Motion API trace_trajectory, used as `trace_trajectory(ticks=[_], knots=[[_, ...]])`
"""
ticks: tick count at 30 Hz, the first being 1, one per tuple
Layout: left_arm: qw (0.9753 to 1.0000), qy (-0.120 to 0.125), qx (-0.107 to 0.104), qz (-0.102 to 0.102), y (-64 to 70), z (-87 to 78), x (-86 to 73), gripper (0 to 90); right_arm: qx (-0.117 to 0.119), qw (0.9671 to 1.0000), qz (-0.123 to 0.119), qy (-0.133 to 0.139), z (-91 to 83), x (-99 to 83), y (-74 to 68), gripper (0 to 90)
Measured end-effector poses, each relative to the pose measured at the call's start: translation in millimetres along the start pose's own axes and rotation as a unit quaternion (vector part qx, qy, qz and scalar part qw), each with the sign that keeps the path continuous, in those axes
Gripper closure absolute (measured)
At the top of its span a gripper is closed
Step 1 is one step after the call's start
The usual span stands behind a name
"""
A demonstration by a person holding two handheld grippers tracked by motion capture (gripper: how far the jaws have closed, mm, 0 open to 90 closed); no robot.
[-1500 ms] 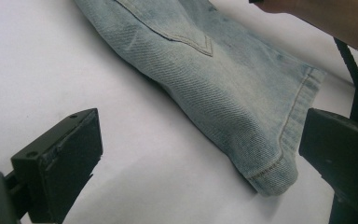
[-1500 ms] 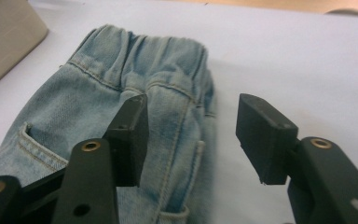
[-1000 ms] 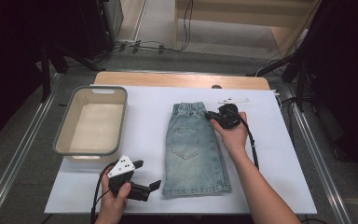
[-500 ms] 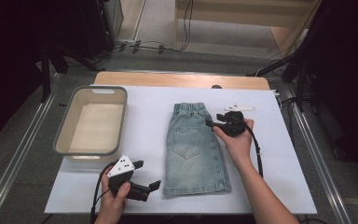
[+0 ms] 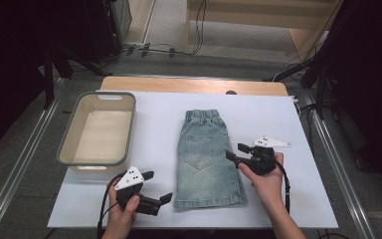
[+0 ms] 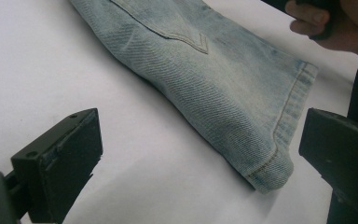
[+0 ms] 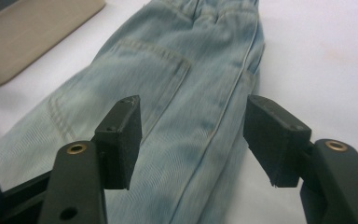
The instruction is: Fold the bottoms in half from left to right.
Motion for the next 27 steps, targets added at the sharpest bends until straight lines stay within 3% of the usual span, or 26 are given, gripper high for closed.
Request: trace_trajectory(ticks=[5,15,22,27], knots=[[1.0,0.0,0.001,0.003,1.7,-0.1,0.6,0.0,-0.004,0.9999,-0.009,0.005,-18.2,-12.7,-4.8,38.5],[1.0,-0.002,0.0,0.008,3.6,0.3,0.4,0.0,0.003,1.0,-0.003,-0.002,-49.0,-48.4,-19.8,44.2],[1.0,-0.005,-0.001,0.008,4.7,2.6,0.1,0.0,0.014,0.9996,0.004,-0.025,-56.7,-66.3,-34.6,50.7],[1.0,-0.005,-0.003,0.007,5.8,4.5,-0.2,0.0,0.017,0.9978,0.008,-0.064,-51.1,-79.5,-36.4,56.3]])
Point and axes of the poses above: each handheld gripper's, and its own axes: z roughly forward along the jaws, x roughly out of its top, y roughly to its right, the point moved 3 cm from there along z, roughly forward along the jaws, and after that the axes turned 4 degrees about y, right-handed, at the moved point
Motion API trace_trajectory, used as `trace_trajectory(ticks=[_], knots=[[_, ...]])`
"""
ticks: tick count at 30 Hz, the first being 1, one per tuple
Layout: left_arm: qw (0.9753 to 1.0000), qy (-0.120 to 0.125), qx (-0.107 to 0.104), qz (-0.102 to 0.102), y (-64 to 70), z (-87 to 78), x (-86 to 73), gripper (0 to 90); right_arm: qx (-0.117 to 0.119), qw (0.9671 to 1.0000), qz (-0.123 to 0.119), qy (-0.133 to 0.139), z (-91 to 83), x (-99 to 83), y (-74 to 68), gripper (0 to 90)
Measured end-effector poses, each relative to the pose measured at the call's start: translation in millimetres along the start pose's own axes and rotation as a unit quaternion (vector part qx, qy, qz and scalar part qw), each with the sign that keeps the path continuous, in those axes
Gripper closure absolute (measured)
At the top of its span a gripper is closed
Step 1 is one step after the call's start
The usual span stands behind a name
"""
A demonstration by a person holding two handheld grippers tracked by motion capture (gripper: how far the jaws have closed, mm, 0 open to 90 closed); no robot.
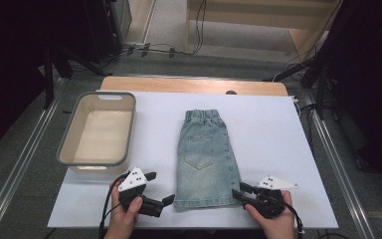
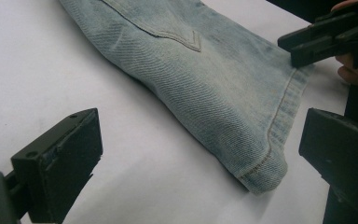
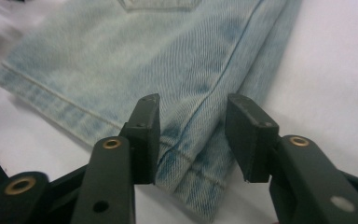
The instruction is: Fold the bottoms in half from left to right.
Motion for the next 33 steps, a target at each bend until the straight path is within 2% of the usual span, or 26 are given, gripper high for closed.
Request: trace_trajectory(ticks=[4,7,8,11,14,18,20,23,25,29,32,33], knots=[[1.0,-0.002,-0.001,0.001,0.4,0.8,-0.7,0.0,0.015,0.9996,0.02,-0.012,4.0,-1.8,1.0,68.5],[1.0,-0.003,-0.002,0.003,1.1,1.1,-0.8,0.0,0.012,0.9997,0.017,-0.011,4.5,-2.0,0.4,83.1],[1.0,-0.003,-0.003,0.002,1.6,1.2,-0.7,0.0,0.01,0.9998,0.018,-0.008,3.0,-1.1,-0.1,85.1],[1.0,0.001,-0.004,-0.001,2.8,2.0,-0.1,0.0,0.016,0.9998,0.013,0.003,-4.3,2.4,-1.1,86.6],[1.0,0.0,-0.007,-0.002,3.9,2.8,0.0,0.0,0.017,0.9995,0.021,0.017,-13.7,5.2,-1.0,86.8],[0.9999,-0.001,-0.011,-0.003,6.7,6.0,0.3,0.0,0.015,0.9994,0.02,0.022,-20.8,4.6,-0.7,86.8],[1.0,-0.005,-0.007,-0.002,8.9,8.6,0.4,0.0,0.009,0.9996,0.016,0.021,-22.9,2.3,0.0,86.8],[0.9998,-0.014,0.011,-0.009,10.7,14.9,1.0,0.0,-0.002,0.9998,0.004,0.018,-24.8,-0.2,0.4,86.6],[0.9996,-0.017,0.013,-0.018,12.0,19.1,1.6,3.4,-0.011,0.9998,0.0,0.014,-25.3,-2.0,2.3,86.6],[0.9992,-0.034,0.01,-0.019,18.0,26.4,-0.1,12.5,-0.017,0.9998,0.001,0.011,-25.2,-3.1,6.3,86.6],[0.998,-0.059,0.016,-0.019,21.3,31.8,-3.9,20.0,-0.023,0.9997,0.003,0.002,-23.6,-5.4,9.0,86.6],[0.9973,-0.069,0.011,-0.021,21.7,33.9,-5.4,21.3,-0.024,0.9997,0.003,0.0,-22.5,-6.2,10.0,86.5]])
Point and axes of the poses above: each handheld gripper's, and its own axes: z roughly forward along the jaws, x roughly out of its top, y roughly to its right, the point moved 3 cm from there along z, roughly forward along the jaws, and after that the axes turned 4 degrees about y, right-handed, at the moved point
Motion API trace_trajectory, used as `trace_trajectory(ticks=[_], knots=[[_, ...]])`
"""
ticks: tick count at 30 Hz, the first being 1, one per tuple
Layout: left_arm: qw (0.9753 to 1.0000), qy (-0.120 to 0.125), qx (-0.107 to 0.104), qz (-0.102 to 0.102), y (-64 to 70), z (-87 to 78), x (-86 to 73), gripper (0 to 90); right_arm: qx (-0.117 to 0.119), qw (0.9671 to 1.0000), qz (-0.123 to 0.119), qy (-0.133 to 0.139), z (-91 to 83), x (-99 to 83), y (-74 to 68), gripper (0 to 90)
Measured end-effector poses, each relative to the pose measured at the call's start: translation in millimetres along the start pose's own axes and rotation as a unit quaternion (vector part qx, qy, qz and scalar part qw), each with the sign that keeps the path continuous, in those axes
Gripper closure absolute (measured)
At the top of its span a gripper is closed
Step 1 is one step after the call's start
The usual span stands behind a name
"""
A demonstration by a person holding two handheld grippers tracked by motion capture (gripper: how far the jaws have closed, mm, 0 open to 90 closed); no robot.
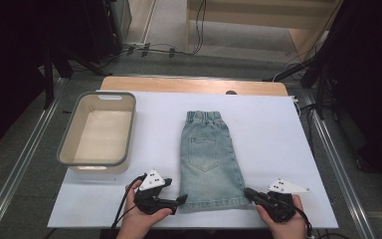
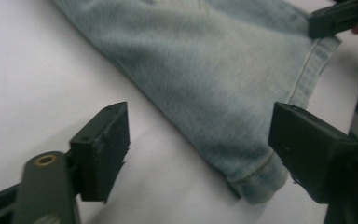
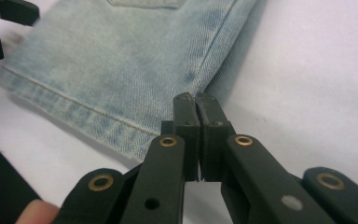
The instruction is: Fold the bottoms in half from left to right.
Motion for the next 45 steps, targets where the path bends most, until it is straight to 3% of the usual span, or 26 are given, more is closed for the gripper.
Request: trace_trajectory(ticks=[4,10,14,17,22,27,36,41,45], knots=[[0.9997,-0.018,-0.009,-0.01,-0.6,3.6,-2.2,24.0,0.003,0.9999,0.003,-0.013,4.8,-4.3,5.5,85.5],[0.9997,-0.022,-0.012,0.006,5.9,6.4,-3.9,31.3,0.001,0.9999,0.003,-0.012,7.0,-7.3,8.6,79.0],[0.9991,-0.029,-0.029,0.01,11.4,9.5,-4.7,44.3,0.009,0.9999,0.007,-0.008,7.0,-9.8,10.9,76.7],[0.999,-0.031,-0.031,0.01,13.0,10.7,-4.6,51.9,0.013,0.9998,0.008,-0.012,7.9,-10.0,12.1,76.7],[0.9979,-0.037,-0.052,-0.009,10.0,11.4,-3.4,65.1,0.024,0.9995,0.016,-0.013,9.7,-10.2,11.4,78.4],[0.9976,-0.036,-0.058,-0.007,8.9,9.7,-1.6,75.2,0.024,0.9995,0.015,-0.016,10.1,-9.9,7.7,80.4],[0.9969,-0.027,-0.073,0.005,7.2,-1.9,0.9,78.1,0.029,0.9993,0.007,-0.023,9.7,-9.4,2.1,80.8],[0.9965,-0.028,-0.078,0.011,7.7,-5.5,-1.5,78.1,0.042,0.9986,-0.001,-0.031,7.9,-8.5,-1.1,81.1],[0.997,-0.029,-0.072,0.009,5.5,-4.6,-4.6,75.8,0.048,0.9986,-0.008,-0.022,2.8,-5.5,0.3,74.7]])
Point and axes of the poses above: each handheld gripper's, and its own axes: z roughly forward along the jaws, x roughly out of its top, y roughly to its right, the point moved 3 cm from there along z, roughly forward along the jaws, and after that the axes turned 4 degrees about y, right-handed, at the moved point
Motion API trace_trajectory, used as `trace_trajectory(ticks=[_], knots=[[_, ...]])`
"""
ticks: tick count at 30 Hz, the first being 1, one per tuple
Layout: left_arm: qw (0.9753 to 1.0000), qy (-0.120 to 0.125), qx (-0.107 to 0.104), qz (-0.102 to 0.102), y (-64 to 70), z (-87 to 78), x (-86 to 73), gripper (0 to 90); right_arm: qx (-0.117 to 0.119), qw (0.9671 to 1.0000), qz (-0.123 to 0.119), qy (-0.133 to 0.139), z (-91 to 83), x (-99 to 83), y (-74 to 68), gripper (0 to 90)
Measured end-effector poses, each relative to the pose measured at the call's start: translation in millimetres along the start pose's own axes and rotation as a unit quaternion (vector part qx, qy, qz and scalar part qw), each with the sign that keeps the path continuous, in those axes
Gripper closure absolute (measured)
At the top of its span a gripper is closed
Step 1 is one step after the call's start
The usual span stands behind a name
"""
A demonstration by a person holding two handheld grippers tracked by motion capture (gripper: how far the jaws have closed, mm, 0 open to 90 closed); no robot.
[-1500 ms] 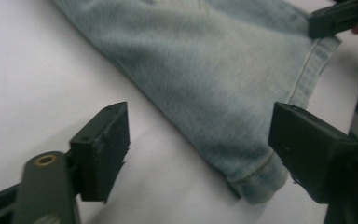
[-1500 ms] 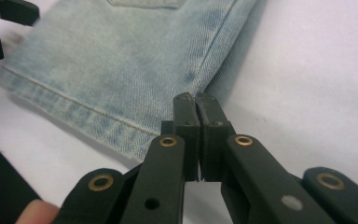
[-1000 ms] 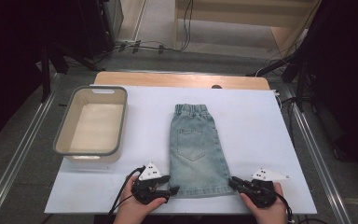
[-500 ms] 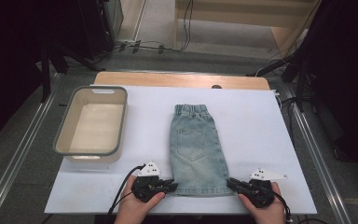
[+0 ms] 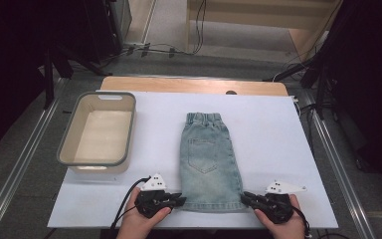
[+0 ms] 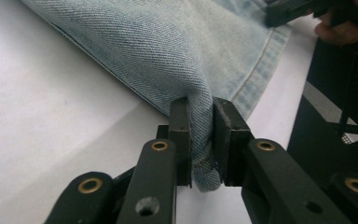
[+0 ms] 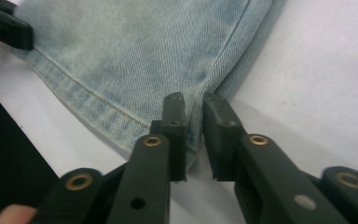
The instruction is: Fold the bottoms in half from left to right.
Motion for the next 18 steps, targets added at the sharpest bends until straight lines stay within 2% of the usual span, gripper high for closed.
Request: trace_trajectory(ticks=[1,5,7,11,14,18], knots=[[1.0,0.005,-0.001,-0.002,-0.6,-1.1,-0.1,74.2,0.001,1.0,-0.003,0.005,-1.2,0.8,0.5,73.3],[0.9995,0.03,-0.007,-0.004,-1.4,-8.5,3.6,55.8,0.005,0.9991,-0.019,0.039,-10.5,6.4,0.7,65.5],[0.9991,0.04,-0.007,-0.005,-1.8,-11.5,5.3,46.4,-0.002,0.9978,-0.026,0.061,-14.3,9.5,1.3,56.5],[0.9984,0.056,-0.004,-0.006,-1.9,-15.0,8.2,29.5,-0.024,0.9953,-0.022,0.091,-18.6,13.7,5.8,35.2],[0.9982,0.06,-0.001,-0.003,-0.6,-15.8,11.0,19.8,-0.035,0.9941,-0.012,0.102,-21.6,16.4,11.1,25.3],[0.9981,0.061,0.0,0.004,0.2,-15.4,17.0,8.7,-0.034,0.9931,-0.013,0.111,-25.5,19.3,19.7,17.8]])
Point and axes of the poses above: each handheld gripper's, and its own axes: z roughly forward along the jaws, x roughly out of its top, y roughly to its right, the point moved 3 cm from there along z, roughly forward along the jaws, and after that the axes turned 4 degrees about y, right-handed, at the moved point
